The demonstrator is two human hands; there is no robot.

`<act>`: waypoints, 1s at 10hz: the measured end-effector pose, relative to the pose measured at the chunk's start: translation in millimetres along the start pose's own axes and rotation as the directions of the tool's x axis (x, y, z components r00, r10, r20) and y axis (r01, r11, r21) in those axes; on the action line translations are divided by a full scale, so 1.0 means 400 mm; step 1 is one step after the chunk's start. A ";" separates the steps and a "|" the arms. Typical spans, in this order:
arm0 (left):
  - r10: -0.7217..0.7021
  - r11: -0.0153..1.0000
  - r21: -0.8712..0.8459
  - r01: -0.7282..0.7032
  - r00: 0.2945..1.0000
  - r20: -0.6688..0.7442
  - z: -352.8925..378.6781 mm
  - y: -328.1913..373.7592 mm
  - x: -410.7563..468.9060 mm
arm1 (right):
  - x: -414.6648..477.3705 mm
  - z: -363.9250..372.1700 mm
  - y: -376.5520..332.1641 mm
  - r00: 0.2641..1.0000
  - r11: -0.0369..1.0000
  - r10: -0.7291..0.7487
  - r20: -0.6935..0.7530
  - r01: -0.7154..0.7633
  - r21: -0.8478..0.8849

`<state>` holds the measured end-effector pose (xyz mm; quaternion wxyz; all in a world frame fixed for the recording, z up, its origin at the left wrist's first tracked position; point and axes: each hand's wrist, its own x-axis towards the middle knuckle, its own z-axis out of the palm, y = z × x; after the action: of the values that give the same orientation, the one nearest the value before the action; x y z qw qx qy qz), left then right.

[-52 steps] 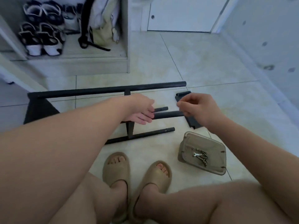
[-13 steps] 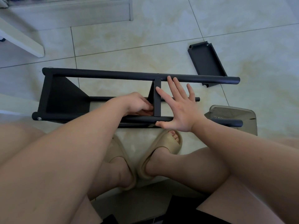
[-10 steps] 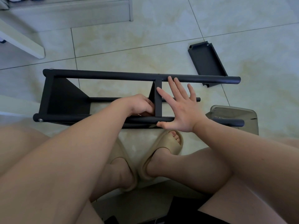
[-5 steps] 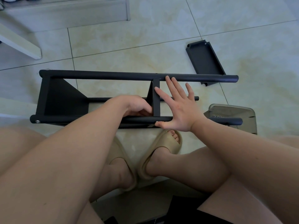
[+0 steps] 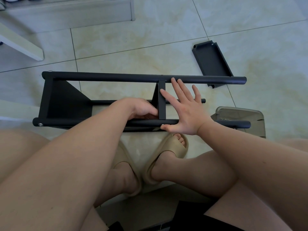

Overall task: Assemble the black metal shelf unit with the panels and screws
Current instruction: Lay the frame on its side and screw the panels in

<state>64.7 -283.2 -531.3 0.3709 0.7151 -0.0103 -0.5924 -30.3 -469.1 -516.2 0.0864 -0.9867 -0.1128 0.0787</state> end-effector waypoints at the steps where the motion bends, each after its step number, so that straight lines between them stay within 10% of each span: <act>1: 0.030 1.000 0.003 -0.030 1.000 -0.006 -0.001 -0.003 0.004 | 0.001 -0.002 0.000 1.000 1.000 0.002 0.016 -0.002 -0.003; 10: 0.039 0.999 0.025 -0.039 0.999 -0.004 0.000 -0.005 0.010 | 0.001 0.001 0.001 1.000 1.000 -0.002 0.012 0.002 -0.004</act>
<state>64.9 -283.6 -535.6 0.3735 0.7206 -0.0306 -0.5833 -29.9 -469.3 -516.9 0.0841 -0.9863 -0.1143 0.0843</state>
